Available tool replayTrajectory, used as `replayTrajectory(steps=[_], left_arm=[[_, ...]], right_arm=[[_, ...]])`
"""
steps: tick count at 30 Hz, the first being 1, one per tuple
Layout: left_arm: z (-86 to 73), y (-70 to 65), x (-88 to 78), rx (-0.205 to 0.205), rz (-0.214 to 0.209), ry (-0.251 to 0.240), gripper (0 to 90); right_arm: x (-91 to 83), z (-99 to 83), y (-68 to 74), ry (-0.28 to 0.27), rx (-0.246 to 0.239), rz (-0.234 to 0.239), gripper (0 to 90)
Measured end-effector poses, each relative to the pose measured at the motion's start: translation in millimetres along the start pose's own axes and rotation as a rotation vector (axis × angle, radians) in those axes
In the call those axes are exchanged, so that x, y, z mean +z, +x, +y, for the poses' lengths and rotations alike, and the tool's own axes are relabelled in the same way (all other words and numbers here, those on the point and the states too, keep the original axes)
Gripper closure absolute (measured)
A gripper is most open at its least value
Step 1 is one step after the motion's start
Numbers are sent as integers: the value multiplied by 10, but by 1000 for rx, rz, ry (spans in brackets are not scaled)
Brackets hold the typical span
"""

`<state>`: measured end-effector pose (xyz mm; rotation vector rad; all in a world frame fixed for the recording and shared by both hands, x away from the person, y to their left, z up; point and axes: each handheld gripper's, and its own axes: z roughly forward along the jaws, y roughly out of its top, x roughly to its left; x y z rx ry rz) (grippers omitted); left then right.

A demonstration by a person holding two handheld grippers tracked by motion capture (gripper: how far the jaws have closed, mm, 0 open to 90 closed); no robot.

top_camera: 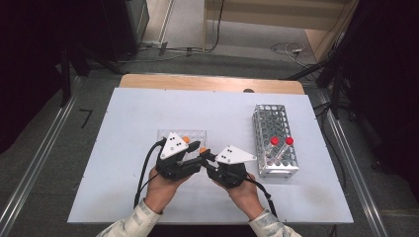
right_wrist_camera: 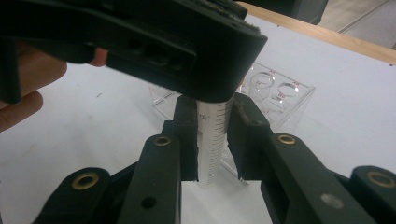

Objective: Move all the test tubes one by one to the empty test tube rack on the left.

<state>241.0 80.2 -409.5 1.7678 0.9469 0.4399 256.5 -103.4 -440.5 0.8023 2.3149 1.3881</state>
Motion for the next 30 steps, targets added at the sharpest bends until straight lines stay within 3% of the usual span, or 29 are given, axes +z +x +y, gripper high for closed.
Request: replayTrajectory(steps=[19,25,30], left_arm=[[-8,-8,19,-1,-28,19,699],[39,40,-71,-11,-21,0,701],[76,95,-181,-25,1,-18,702]], right_arm=[[-21,5,-9,-8,2,1,706],[-66,15,-31,-9,8,42,477],[-159,-32,-82,-3,2,41,418]])
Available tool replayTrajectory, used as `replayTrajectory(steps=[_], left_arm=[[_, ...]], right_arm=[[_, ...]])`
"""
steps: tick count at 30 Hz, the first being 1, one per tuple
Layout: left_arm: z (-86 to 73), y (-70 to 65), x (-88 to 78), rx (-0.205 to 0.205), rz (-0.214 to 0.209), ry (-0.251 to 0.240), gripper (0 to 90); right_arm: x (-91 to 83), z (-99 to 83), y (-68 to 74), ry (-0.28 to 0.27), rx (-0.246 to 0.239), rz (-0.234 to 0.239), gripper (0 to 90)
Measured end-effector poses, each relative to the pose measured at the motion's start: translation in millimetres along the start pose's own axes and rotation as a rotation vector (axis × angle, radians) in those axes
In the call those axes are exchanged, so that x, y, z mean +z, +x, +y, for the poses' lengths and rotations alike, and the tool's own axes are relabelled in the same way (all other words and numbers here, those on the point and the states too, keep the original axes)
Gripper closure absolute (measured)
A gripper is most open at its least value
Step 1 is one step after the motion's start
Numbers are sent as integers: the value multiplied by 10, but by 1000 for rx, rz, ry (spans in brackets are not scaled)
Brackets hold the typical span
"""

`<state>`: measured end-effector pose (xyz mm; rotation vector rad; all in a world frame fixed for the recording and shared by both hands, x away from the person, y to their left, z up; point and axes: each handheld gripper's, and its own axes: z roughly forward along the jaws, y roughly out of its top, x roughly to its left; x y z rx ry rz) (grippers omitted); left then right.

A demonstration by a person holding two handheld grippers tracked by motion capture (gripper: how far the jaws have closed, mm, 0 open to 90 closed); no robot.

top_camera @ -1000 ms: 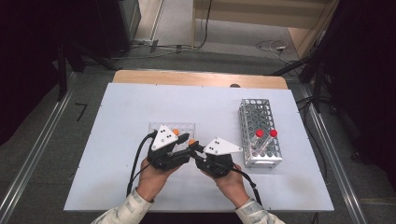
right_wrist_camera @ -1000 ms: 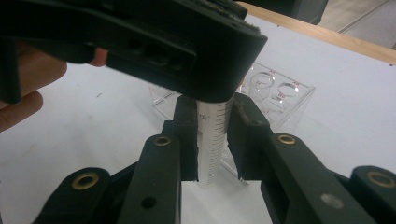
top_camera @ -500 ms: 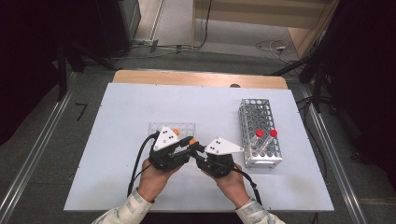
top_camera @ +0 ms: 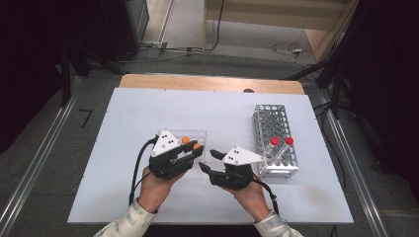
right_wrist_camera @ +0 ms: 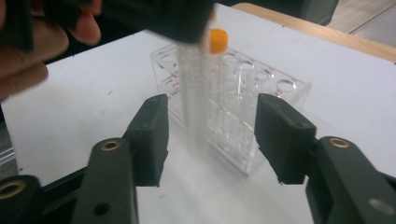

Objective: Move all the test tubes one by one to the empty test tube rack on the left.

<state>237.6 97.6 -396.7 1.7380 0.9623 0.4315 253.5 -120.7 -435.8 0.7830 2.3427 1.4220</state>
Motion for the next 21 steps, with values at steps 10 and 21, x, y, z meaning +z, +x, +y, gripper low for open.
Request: replayTrajectory(steps=[10,21], left_arm=[[108,206,-226,-40,75,-42,702],[164,396,-277,-56,158,-85,702]], right_arm=[[-263,-197,-136,24,17,-32,335],[-459,-364,-210,58,45,-39,226]])
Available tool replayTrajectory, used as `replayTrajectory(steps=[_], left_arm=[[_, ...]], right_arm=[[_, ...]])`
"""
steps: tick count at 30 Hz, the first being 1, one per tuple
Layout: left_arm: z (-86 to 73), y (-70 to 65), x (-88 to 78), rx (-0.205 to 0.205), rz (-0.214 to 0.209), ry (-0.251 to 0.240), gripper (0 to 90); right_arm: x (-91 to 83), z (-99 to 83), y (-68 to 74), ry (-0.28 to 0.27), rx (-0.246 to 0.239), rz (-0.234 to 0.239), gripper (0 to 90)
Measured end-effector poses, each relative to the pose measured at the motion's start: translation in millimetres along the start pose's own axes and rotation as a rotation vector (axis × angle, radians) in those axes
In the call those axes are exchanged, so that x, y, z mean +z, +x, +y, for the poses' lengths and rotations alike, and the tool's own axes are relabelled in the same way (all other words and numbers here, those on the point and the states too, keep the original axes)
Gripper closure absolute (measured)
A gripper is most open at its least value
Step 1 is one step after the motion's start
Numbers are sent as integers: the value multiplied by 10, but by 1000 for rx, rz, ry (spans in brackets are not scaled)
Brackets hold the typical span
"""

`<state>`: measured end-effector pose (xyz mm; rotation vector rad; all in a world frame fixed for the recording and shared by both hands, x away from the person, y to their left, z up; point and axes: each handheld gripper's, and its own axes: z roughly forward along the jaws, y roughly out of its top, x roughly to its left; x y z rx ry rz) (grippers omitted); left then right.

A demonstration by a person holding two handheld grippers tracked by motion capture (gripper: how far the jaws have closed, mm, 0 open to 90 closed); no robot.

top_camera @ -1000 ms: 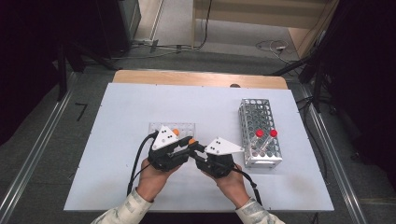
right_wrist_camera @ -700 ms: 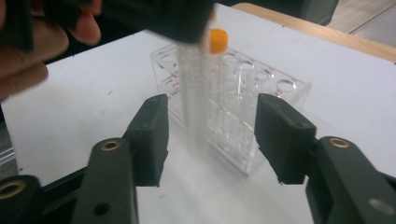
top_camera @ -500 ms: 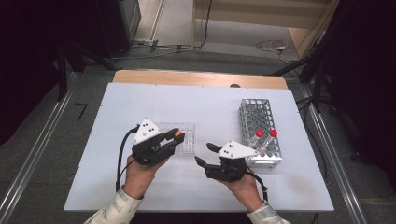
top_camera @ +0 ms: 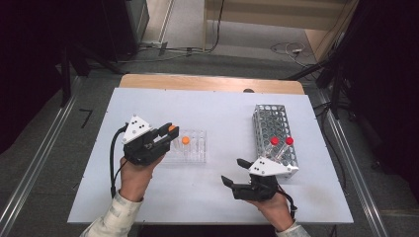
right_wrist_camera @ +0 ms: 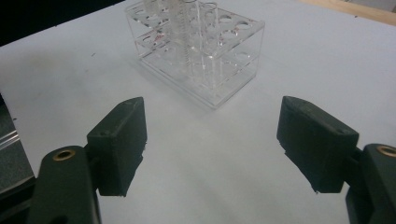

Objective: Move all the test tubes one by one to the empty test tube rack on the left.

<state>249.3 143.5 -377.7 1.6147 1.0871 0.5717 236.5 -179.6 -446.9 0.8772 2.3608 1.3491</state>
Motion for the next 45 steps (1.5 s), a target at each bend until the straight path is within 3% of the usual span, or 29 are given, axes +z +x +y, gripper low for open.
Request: replayTrajectory(steps=[5,9,17,25,36,41,45], left_arm=[[-45,55,73,-7,10,1,701],[-99,55,138,9,26,12,701],[-293,36,300,23,32,80,697],[-316,55,300,4,24,87,682],[-299,74,276,-31,9,75,517],[-284,117,255,-69,-5,73,414],[-280,147,253,-92,14,76,329]], right_arm=[[-9,-7,-7,1,-7,-3,226],[-5,-8,-9,5,-8,-6,226],[-20,-12,-29,1,2,-10,227],[-15,-18,-40,4,-1,-11,227],[-79,-16,-69,-15,10,-33,231],[-202,-42,-176,-36,33,-69,232],[-323,-88,-291,-50,62,-109,232]])
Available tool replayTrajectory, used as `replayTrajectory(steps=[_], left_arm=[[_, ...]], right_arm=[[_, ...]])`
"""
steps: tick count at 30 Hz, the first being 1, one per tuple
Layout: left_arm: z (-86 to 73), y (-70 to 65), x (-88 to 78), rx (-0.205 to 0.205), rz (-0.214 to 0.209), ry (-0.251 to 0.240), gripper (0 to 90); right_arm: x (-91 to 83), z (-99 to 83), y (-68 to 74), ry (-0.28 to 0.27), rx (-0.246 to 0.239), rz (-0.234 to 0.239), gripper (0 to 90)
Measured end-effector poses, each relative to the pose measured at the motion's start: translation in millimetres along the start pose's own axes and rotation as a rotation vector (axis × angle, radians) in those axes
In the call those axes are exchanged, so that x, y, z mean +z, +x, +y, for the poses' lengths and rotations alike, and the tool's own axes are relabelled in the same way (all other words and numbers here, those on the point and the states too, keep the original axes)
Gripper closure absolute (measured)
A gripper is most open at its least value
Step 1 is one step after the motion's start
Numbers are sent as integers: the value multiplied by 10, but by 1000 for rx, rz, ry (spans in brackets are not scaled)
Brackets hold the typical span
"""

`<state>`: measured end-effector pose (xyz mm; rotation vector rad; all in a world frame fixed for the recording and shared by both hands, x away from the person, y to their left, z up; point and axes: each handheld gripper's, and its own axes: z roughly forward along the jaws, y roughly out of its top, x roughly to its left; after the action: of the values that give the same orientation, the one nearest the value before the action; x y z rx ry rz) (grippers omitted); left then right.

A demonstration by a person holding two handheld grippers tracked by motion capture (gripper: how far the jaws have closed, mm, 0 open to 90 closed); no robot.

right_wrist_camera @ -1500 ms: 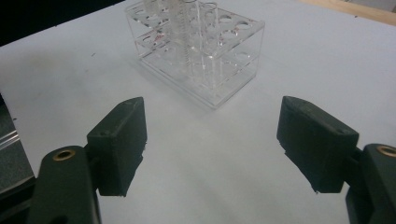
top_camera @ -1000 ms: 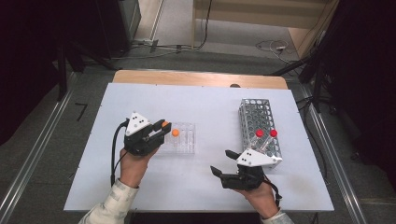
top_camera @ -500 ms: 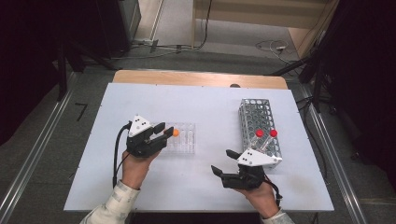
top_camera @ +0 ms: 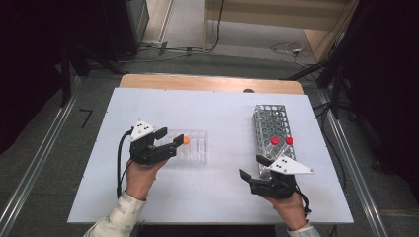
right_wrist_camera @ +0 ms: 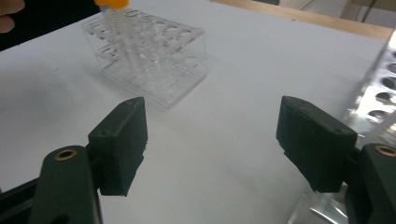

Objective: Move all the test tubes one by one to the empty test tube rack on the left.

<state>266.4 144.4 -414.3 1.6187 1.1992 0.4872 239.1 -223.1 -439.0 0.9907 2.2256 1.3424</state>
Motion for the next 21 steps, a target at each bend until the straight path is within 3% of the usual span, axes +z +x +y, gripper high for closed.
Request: replayTrajectory(steps=[6,11,16,21], left_arm=[[9,-39,-8,37,5,1,291],[19,-68,-23,41,-1,-8,287],[19,-82,-26,52,-1,-13,287],[16,-91,-16,53,1,-11,287]], right_arm=[[-167,-48,-163,-15,34,-59,232],[-281,-98,-302,-24,57,-117,237],[-347,-167,-474,-31,80,-228,245],[-317,-226,-687,-48,130,-296,298]])
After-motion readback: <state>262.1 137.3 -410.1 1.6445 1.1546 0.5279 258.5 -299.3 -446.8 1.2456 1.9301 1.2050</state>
